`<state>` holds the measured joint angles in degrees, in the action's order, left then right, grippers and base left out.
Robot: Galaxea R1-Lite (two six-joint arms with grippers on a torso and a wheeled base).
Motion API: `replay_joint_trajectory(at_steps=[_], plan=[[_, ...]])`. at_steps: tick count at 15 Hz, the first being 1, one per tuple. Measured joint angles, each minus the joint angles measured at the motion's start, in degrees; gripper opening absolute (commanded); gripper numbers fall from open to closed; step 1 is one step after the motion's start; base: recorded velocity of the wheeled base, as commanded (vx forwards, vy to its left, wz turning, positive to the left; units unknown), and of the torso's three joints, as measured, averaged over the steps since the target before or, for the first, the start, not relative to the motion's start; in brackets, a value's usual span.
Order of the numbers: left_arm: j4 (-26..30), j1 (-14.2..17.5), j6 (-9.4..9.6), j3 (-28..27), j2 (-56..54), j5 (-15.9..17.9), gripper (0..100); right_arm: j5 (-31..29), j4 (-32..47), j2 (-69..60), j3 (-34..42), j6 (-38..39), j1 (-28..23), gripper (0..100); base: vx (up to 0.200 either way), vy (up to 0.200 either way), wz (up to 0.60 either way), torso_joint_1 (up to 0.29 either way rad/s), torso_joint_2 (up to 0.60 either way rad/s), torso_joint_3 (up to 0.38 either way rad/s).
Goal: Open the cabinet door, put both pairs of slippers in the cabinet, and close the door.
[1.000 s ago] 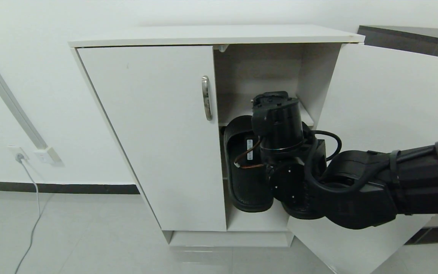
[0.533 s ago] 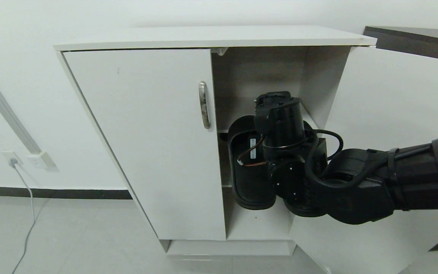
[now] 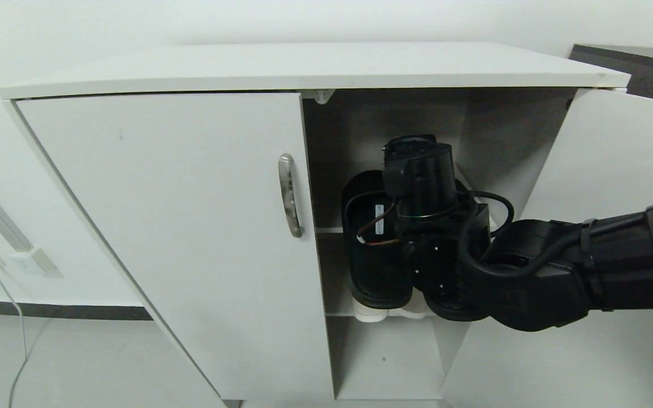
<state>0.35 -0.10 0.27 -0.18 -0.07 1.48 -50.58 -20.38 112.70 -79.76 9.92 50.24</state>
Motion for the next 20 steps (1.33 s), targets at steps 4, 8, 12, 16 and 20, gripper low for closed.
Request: replay_joint_trajectory(at_steps=[4, 8, 12, 16, 20], plan=[[0.0, 0.0, -0.02, 0.0, 0.0, 0.0, 0, 2.6, 2.8, 0.8, -3.0, 0.0, -1.7, 0, 0.0, 0.0, 0.0, 0.0, 0.0, 0.0], [0.0, 0.0, 0.0, 0.0, 0.0, 0.0, 0, 5.5, 8.4, 3.7, -11.2, 0.2, -4.9, 0, 0.0, 0.0, 0.0, 0.0, 0.0, 0.0], [0.0, 0.0, -0.06, 0.0, 0.0, -0.1, 0, 7.0, 11.2, 7.1, -17.7, 0.3, -7.0, 0, 0.0, 0.0, 0.0, 0.0, 0.0, 0.0], [0.0, 0.0, -0.09, 0.0, 0.0, -0.1, 0, 7.5, 11.5, 9.6, -21.4, 0.1, -8.1, 0, 0.0, 0.0, 0.0, 0.0, 0.0, 0.0], [0.0, 0.0, -0.09, 0.0, 0.0, -0.1, 0, 7.5, 11.5, 10.7, -21.8, 0.0, -8.6, 0, 0.0, 0.0, 0.0, 0.0, 0.0, 0.0]])
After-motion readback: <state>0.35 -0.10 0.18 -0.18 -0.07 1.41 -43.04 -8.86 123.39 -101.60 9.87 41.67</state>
